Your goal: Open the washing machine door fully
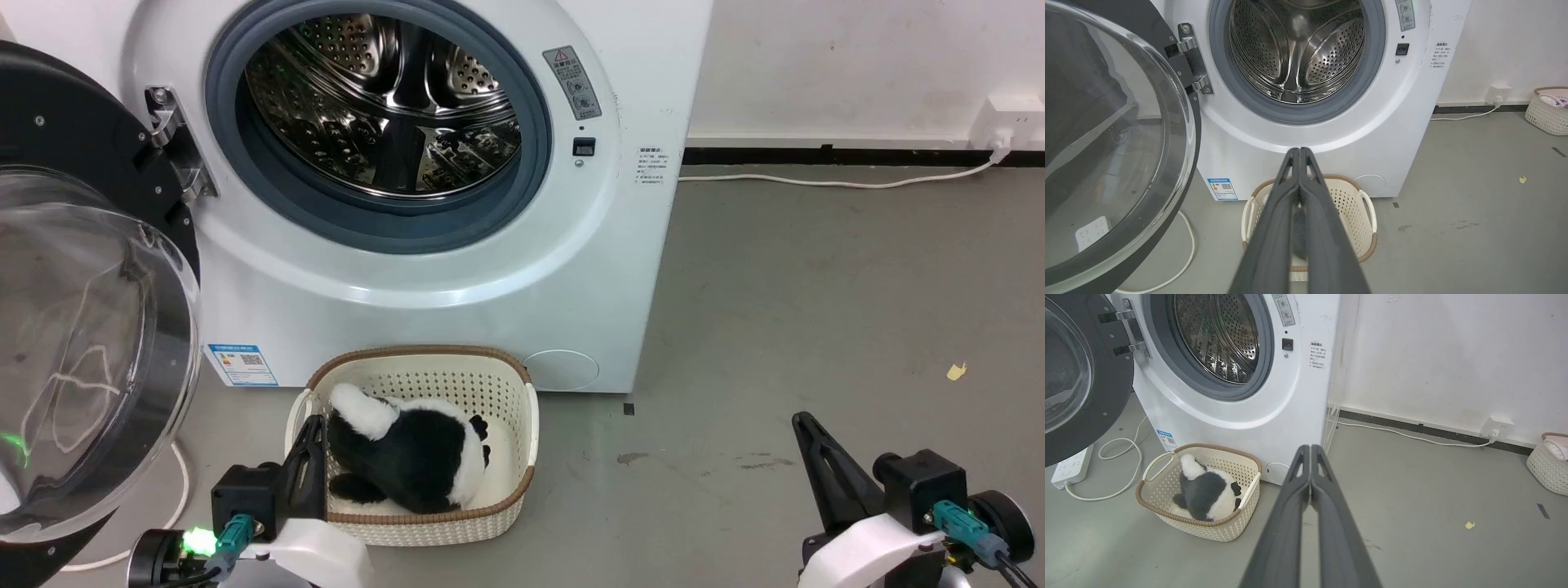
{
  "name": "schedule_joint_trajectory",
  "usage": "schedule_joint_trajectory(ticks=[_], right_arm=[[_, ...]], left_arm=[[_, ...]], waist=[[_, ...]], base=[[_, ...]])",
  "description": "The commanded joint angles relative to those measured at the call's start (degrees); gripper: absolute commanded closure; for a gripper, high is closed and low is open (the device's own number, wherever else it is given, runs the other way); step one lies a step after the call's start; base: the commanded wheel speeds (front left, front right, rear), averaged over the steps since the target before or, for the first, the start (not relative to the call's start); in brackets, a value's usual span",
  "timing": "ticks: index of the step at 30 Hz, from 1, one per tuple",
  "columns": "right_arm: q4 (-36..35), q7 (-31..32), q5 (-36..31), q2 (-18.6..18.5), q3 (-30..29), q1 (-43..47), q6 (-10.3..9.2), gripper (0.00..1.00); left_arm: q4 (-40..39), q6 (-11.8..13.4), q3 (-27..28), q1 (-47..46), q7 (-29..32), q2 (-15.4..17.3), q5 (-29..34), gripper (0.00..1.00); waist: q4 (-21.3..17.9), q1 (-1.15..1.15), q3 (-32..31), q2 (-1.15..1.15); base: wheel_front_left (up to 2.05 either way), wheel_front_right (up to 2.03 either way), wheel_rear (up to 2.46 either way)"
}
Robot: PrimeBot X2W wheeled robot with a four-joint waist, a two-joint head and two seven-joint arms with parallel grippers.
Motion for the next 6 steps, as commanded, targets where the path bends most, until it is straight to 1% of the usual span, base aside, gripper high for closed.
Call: schedule_joint_trajectory(ticks=[1,6], right_arm=[[-0.21,0.03,-0.42,0.25,-0.02,-0.76,0.05,1.0],[-0.21,0.03,-0.42,0.25,-0.02,-0.76,0.05,1.0]], left_arm=[[-0.21,-0.25,0.12,-0.9,0.02,0.0,0.51,1.0],[-0.21,-0.25,0.12,-0.9,0.02,0.0,0.51,1.0]], waist=[[0.0,0.0,0.0,0.0],[0.0,0.0,0.0,0.0]], base=[[0.0,0.0,0.0],[0.0,0.0,0.0]])
